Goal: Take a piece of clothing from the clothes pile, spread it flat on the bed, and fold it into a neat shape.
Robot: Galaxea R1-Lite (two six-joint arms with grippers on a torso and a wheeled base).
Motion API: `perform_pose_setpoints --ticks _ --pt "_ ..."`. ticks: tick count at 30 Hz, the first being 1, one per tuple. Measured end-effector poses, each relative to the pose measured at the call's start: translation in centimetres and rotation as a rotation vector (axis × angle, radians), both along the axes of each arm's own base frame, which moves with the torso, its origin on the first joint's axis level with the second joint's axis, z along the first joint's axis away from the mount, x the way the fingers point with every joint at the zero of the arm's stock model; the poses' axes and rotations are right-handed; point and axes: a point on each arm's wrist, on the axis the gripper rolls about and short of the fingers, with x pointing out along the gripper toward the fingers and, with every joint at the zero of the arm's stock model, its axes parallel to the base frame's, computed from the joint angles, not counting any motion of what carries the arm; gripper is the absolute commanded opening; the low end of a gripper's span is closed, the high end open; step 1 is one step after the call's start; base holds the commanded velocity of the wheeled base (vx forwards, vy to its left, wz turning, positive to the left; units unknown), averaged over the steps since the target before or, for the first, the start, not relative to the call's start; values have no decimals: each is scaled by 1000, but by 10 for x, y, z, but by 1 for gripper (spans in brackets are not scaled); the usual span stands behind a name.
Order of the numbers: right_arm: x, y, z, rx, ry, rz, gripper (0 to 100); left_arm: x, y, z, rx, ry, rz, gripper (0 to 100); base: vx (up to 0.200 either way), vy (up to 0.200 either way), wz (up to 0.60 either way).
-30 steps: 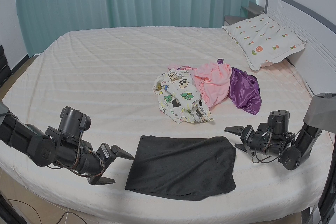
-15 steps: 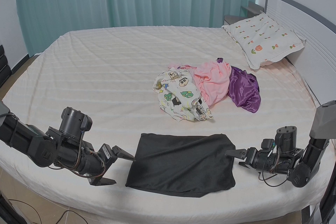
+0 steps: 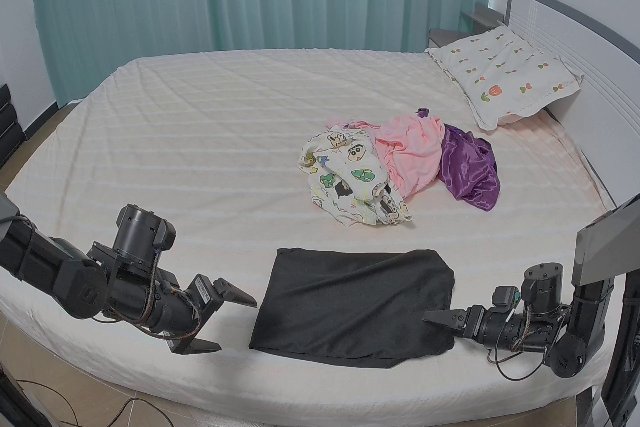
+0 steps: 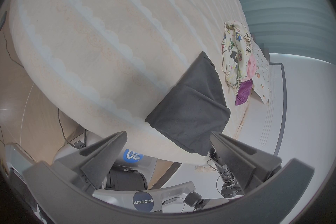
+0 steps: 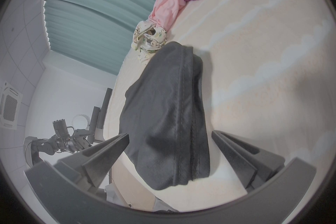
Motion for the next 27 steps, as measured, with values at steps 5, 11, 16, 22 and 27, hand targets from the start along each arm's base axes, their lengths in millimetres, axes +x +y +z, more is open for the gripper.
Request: perform_pose_setpoints --ticks 5,11,16,22,27 --pt "-5 -4 -3 -7 26 -11 100 0 0 0 1 0 -1 100 0 0 0" --pt "-12 -9 -3 -7 30 -19 0 -1 0 -2 3 3 -2 100 0 0 0" --pt "-16 -9 -5 -14 52 -15 0 -2 0 -2 5 3 -1 100 0 0 0" --pt "-24 -11 -4 -21 72 -8 0 -2 0 -2 4 5 -1 100 0 0 0" --pt "-26 -12 -3 -24 72 -7 0 -1 1 -3 6 8 -2 100 0 0 0"
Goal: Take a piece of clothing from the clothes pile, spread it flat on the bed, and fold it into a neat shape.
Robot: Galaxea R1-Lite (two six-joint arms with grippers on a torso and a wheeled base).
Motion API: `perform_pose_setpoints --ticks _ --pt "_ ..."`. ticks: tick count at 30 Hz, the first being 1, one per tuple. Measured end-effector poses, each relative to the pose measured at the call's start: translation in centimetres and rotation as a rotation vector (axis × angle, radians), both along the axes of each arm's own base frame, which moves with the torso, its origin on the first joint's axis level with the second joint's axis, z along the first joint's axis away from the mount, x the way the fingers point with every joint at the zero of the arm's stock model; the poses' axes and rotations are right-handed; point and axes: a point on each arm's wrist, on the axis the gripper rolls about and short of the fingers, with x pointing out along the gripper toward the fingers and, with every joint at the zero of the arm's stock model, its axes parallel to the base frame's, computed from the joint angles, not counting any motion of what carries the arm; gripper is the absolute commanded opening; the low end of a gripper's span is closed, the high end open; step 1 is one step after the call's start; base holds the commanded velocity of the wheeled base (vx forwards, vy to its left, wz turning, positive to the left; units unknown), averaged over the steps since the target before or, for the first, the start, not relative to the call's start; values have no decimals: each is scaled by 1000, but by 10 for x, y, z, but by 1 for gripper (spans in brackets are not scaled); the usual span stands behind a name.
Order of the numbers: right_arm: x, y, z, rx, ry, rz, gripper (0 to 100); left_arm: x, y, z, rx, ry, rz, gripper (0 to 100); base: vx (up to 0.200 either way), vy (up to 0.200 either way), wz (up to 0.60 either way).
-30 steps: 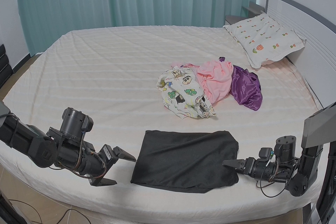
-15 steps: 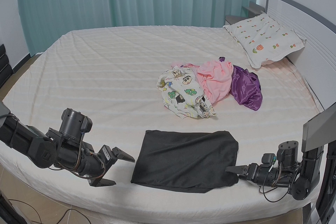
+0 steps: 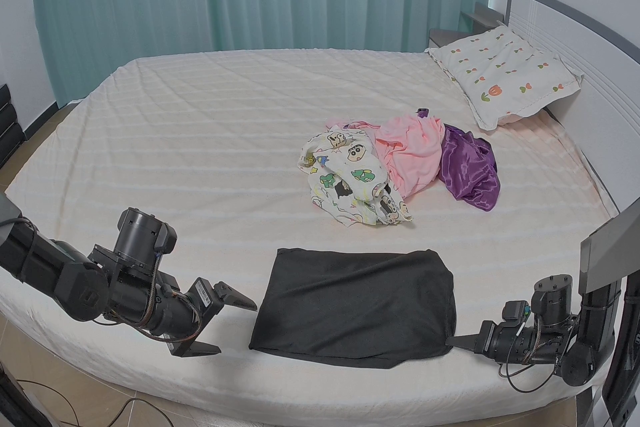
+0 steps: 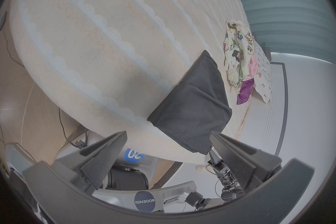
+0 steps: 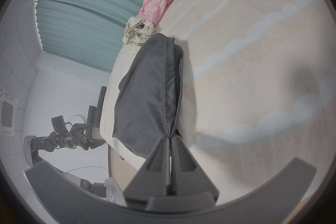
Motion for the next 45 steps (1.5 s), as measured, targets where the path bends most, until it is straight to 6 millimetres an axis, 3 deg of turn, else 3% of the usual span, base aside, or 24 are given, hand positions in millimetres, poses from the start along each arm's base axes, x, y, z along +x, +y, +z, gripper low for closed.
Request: perform_pose_setpoints --ticks 23,24,34,40,45 --pt "-10 -5 6 -86 7 55 0 0 0 -1 0 5 -2 100 0 0 0" --pt "-10 -5 5 -92 11 59 100 0 0 -1 0 6 -2 100 0 0 0" --pt "-5 -15 12 -94 -52 18 100 0 0 -1 -1 6 -3 100 0 0 0" --pt "16 -15 23 -40 -152 -38 100 0 -1 -1 -3 6 -4 100 0 0 0" --pt "41 -3 33 38 -204 -77 100 0 -3 -1 -3 6 -10 100 0 0 0"
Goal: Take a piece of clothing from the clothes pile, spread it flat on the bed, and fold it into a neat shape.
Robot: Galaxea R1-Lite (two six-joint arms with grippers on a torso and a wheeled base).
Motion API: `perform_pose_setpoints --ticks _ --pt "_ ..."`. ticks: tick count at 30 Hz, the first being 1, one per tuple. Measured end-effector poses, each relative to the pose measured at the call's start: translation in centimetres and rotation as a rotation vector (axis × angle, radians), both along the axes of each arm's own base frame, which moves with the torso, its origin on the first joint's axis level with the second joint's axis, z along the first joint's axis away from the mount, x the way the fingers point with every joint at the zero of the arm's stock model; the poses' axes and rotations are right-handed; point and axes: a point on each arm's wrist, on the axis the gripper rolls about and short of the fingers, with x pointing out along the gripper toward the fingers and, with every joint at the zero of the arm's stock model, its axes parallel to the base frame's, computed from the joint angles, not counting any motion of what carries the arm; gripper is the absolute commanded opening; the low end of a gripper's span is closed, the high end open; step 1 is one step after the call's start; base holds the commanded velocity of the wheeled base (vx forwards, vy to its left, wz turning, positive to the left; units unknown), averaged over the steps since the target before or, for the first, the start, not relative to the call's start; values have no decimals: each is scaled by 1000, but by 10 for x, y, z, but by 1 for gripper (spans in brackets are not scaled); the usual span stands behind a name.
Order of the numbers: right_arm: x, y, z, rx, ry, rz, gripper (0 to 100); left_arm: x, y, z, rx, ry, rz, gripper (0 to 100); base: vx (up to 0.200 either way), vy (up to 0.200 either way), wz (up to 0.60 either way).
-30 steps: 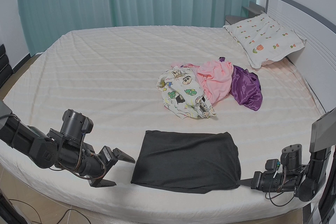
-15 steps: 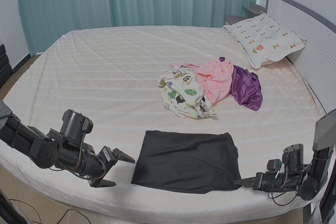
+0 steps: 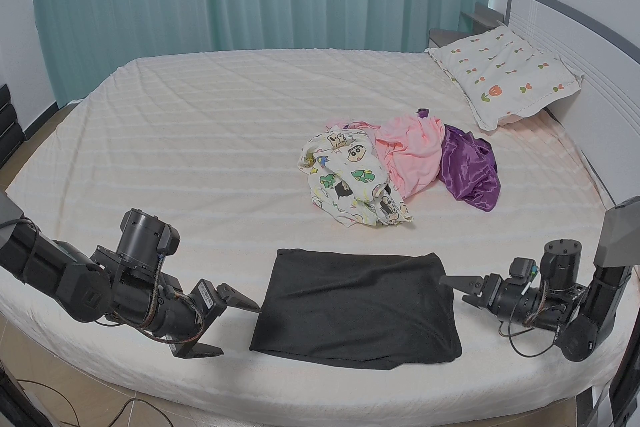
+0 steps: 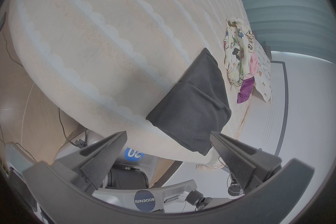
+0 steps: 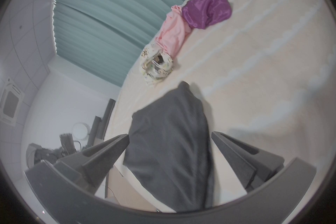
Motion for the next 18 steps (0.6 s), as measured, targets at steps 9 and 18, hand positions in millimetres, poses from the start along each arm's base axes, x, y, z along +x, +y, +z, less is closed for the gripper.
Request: perform_pose_setpoints --ticks 9,18 --pt "44 43 10 78 -56 12 100 0 -1 0 2 0 -2 100 0 0 0" --pt "74 71 -1 104 -50 42 100 0 -1 -1 4 4 -2 100 0 0 0"
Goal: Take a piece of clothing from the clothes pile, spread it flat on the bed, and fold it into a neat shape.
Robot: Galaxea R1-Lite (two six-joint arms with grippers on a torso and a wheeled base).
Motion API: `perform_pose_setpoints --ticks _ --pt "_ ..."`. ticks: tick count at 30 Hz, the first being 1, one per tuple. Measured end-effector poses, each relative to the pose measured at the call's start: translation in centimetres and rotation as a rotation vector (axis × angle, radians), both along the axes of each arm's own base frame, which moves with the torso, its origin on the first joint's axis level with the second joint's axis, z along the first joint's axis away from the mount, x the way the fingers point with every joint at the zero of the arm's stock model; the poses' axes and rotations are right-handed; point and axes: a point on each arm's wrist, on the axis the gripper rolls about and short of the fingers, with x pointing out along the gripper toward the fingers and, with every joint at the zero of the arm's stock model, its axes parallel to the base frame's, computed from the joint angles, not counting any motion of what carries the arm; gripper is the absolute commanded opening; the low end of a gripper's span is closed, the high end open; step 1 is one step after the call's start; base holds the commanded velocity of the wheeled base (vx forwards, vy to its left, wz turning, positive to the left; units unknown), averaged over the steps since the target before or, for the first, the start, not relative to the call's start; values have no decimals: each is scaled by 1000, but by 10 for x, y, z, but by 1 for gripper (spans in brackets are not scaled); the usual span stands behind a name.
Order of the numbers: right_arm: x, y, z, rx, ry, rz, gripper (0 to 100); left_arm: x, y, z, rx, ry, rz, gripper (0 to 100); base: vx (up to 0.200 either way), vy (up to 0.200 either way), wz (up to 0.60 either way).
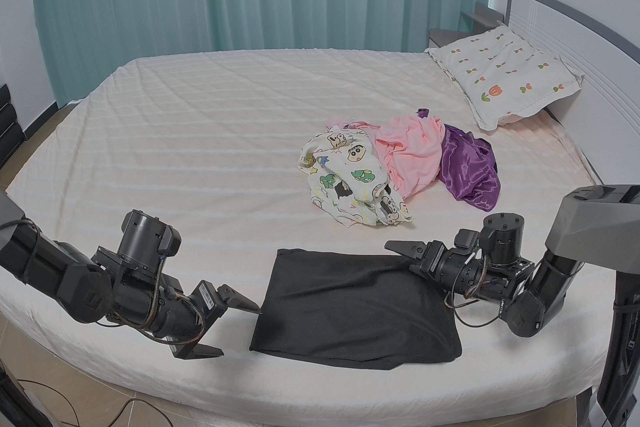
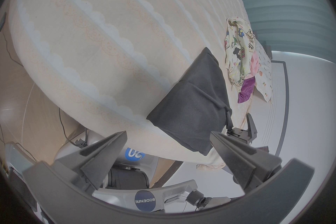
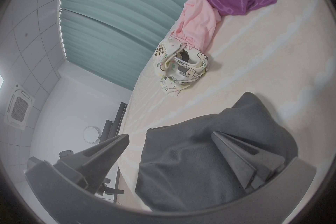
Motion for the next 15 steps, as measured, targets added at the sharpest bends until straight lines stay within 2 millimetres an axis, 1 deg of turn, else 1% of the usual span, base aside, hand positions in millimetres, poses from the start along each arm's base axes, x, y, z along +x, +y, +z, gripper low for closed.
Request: perform_pose_setpoints --ticks 3,8,12,15 --pt "12 0 -9 3 2 -15 100 0 0 0 0 0 0 100 0 0 0" --pt "29 -11 -21 0 4 -72 100 0 0 0 0 2 0 100 0 0 0" --pt "35 -16 -28 22 25 -109 100 0 0 -1 1 2 0 100 0 0 0" --pt "35 -18 -28 39 33 -122 100 0 0 0 1 1 0 100 0 0 0"
